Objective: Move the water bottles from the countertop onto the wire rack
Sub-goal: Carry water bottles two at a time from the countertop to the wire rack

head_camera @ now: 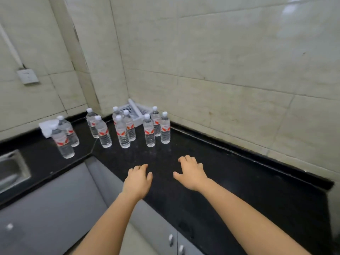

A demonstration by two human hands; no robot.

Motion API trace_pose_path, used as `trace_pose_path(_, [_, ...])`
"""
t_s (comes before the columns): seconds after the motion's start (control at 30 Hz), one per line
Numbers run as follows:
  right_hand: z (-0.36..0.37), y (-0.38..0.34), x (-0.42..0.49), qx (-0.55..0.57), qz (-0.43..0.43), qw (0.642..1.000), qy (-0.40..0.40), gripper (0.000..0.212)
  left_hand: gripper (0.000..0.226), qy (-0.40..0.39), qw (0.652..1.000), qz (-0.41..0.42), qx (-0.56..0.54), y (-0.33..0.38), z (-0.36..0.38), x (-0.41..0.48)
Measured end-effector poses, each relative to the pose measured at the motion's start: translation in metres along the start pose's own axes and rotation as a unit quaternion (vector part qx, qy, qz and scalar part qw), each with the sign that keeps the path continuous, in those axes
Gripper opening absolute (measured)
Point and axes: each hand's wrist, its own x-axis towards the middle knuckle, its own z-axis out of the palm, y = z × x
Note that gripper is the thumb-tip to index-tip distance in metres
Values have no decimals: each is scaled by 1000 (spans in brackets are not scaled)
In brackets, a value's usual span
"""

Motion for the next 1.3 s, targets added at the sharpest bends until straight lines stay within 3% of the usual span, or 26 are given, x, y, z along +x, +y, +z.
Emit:
trace_pose_path(0.27, [36, -38, 128, -2, 1, 1000, -20, 54, 51, -8, 1000, -9, 8, -54, -7, 118])
trace_pose_path(0.7, [49, -20, 296, 15, 123, 991, -41, 54, 50, -53, 998, 39, -10, -74, 3, 297])
trace_pose_path(0.97, [35, -21, 377, 62, 181, 980, 54, 58, 53, 7, 992, 98, -83, -61, -8, 385])
trace_pose_path(1.1, [22, -26, 414, 31, 196, 976, 85, 62, 48, -4, 984, 145, -107, -52, -10, 419])
trace_pose_path(1.3, [18, -26, 437, -74, 171, 981, 47, 49, 39, -32, 976, 164, -138, -62, 1, 442])
